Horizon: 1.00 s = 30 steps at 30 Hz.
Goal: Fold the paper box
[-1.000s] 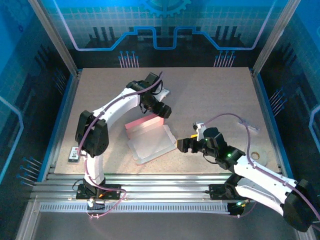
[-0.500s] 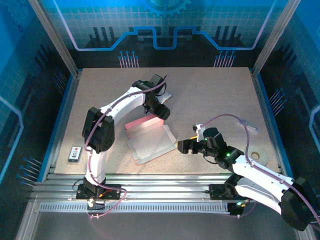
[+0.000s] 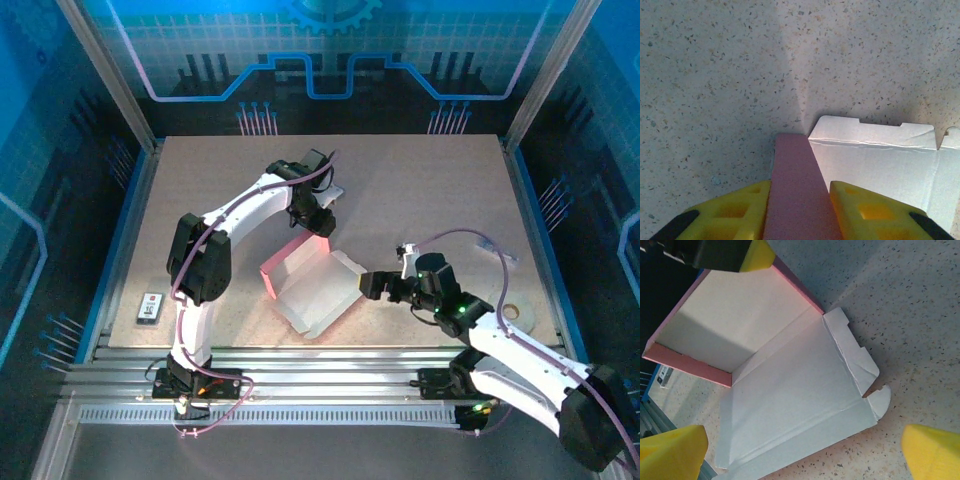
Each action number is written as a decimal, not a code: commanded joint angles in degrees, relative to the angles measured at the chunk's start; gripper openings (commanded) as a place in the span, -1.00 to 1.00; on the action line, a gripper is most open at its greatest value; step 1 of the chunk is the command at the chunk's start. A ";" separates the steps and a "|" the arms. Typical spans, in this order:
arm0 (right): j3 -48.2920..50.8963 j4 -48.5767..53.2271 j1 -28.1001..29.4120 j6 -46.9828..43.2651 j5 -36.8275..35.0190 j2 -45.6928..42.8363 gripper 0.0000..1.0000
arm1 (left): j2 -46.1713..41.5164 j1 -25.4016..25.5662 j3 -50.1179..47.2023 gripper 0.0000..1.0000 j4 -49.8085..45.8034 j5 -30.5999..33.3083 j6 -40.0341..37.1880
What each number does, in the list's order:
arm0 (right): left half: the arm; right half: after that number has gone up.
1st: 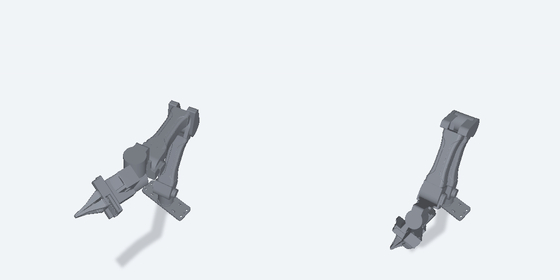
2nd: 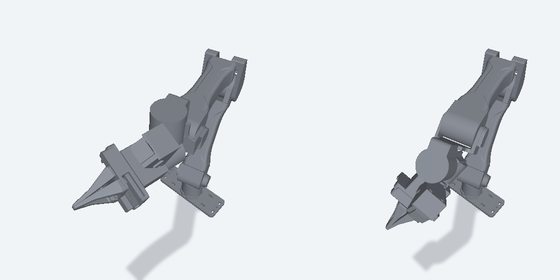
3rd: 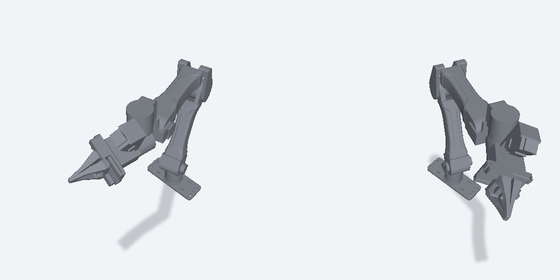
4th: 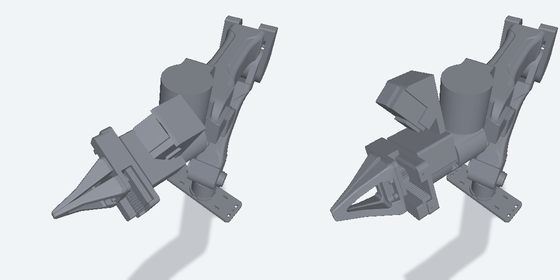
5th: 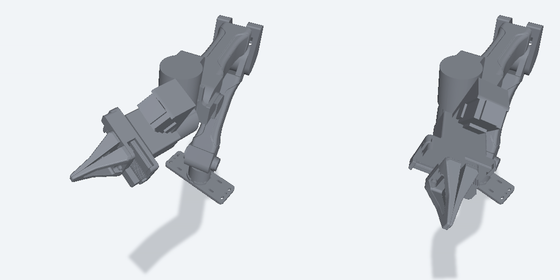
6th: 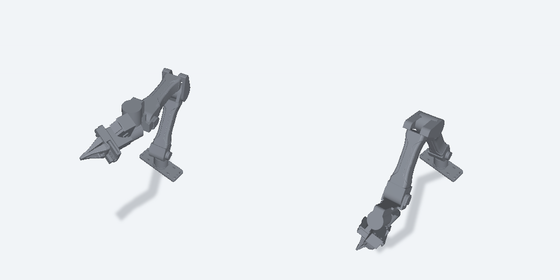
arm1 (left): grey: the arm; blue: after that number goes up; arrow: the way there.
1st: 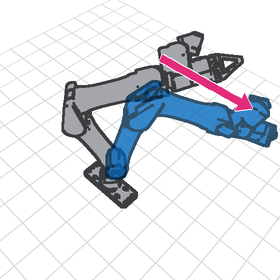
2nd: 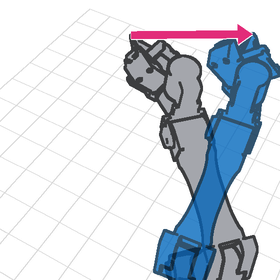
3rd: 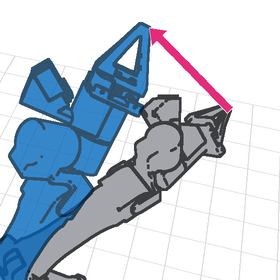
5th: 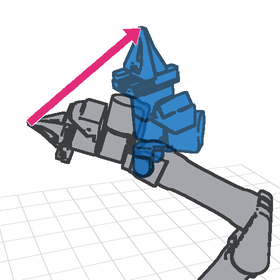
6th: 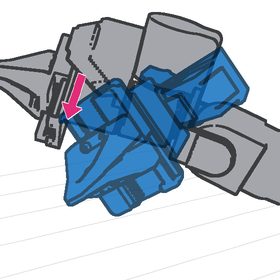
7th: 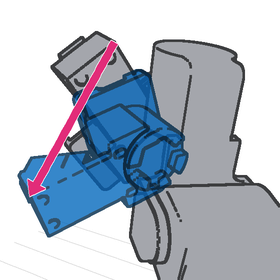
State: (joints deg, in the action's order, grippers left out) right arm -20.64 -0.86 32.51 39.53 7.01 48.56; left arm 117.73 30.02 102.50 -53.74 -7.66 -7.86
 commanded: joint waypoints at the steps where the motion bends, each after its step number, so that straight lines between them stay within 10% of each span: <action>1: -0.23 1.74 -1.30 1.54 2.68 -0.83 1.00 | 0.57 0.02 1.33 -0.36 -1.81 -0.17 0.99; 16: -6.67 14.77 -5.27 1.41 6.45 -2.45 0.60 | -14.74 -12.94 -21.01 -0.33 19.29 -19.88 27.93; 30: -17.39 24.24 0.42 -5.16 4.82 3.79 0.31 | -31.01 -15.78 -47.04 -0.34 42.93 -18.72 49.78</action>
State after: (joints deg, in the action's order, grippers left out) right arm -35.51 19.51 31.83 37.04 12.29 51.42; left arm 89.89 14.76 58.39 -17.43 -25.96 35.44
